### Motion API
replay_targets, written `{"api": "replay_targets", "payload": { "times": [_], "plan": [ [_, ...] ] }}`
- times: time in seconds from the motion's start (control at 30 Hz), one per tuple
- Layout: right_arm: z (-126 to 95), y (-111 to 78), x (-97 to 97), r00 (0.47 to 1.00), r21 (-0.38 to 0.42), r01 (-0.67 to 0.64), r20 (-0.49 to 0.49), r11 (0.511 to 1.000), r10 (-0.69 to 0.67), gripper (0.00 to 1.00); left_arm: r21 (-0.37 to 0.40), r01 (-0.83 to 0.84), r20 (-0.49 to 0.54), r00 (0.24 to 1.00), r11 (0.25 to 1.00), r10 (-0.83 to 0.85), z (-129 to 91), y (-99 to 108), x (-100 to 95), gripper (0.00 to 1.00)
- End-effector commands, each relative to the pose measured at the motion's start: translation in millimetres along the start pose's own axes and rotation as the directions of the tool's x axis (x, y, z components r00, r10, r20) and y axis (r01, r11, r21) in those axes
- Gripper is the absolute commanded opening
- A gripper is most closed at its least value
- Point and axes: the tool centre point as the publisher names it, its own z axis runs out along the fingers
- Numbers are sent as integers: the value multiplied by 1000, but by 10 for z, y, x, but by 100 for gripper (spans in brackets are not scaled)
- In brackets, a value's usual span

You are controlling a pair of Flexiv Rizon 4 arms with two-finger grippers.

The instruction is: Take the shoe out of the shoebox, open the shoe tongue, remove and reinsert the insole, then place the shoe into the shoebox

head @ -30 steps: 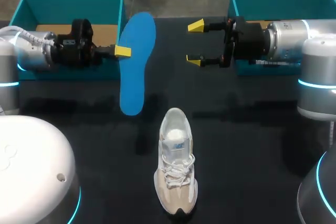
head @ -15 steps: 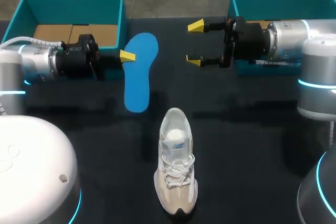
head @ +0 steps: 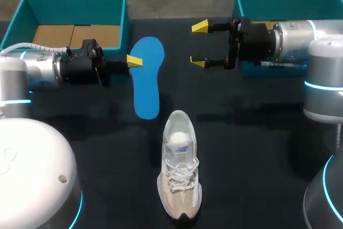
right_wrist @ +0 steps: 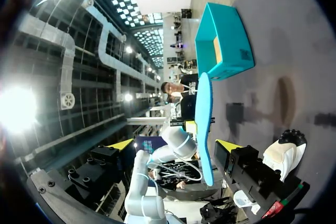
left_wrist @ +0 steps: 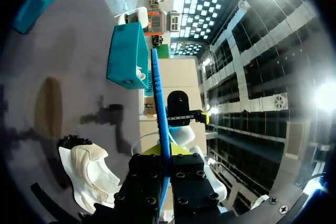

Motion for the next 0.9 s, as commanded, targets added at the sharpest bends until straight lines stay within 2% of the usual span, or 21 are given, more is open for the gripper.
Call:
{"api": "replay_targets", "payload": {
  "times": [0.03,0.47,0.67,0.77,0.9],
  "plan": [
    [5,-2,0,1000,1,-1,3,1000,1,100,-13,10,-3,1000,1000,-10,23,-10,-26,0],
    [5,-2,0,1000,1,-1,3,1000,1,100,-13,10,-3,1000,1000,-10,23,-10,-26,0],
    [-56,-14,94,989,55,-36,145,998,27,100,-13,10,-3,1000,1000,-10,23,-10,-26,0],
    [-24,-20,217,969,78,-66,241,995,46,100,-13,10,-3,1000,1000,-10,23,-10,-26,0],
    [23,13,407,915,102,-129,395,986,79,100,-13,10,-3,1000,1000,-10,23,-10,-26,0]
  ]
}}
